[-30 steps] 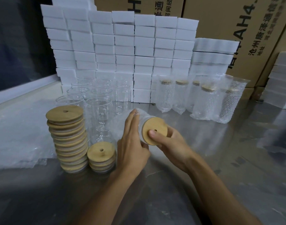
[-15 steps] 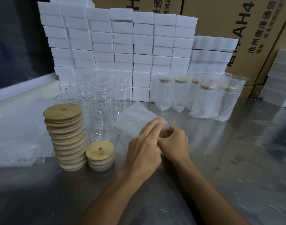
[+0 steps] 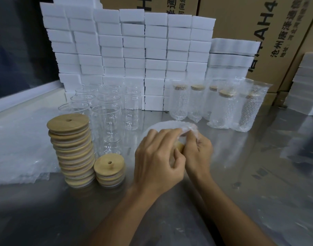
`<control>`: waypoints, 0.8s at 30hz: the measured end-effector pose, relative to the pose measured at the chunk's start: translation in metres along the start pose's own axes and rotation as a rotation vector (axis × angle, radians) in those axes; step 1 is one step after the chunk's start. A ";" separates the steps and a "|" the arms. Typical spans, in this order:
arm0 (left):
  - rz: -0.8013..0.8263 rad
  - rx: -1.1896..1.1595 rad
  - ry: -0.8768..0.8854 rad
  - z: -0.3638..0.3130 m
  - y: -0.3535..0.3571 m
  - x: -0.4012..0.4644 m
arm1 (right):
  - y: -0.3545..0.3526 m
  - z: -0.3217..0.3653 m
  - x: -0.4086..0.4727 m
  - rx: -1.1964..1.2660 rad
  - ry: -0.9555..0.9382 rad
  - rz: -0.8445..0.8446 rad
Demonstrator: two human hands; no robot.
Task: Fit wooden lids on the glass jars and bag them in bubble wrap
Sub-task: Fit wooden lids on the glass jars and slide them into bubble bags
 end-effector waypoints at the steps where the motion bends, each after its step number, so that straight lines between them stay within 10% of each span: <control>1: 0.009 -0.015 -0.013 0.002 -0.001 0.000 | -0.001 0.001 0.002 0.037 0.024 -0.039; 8: 0.222 -0.044 -0.174 0.020 0.011 -0.008 | -0.007 -0.003 0.016 0.340 0.458 -0.245; 18: -0.079 -0.531 -0.691 0.027 0.005 0.000 | 0.006 0.005 -0.001 0.225 0.135 0.415; 24: 0.007 -0.752 -0.883 0.025 0.006 0.000 | 0.004 0.006 -0.012 0.405 0.247 0.713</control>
Point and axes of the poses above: each hand's wrist, its own x-axis towards the middle knuckle, its own y-axis out of the palm, z = x × y, the point moved 1 cm from there along x, towards the middle knuckle, and after that the axes turned 6 degrees about -y, right-handed, at the moved point
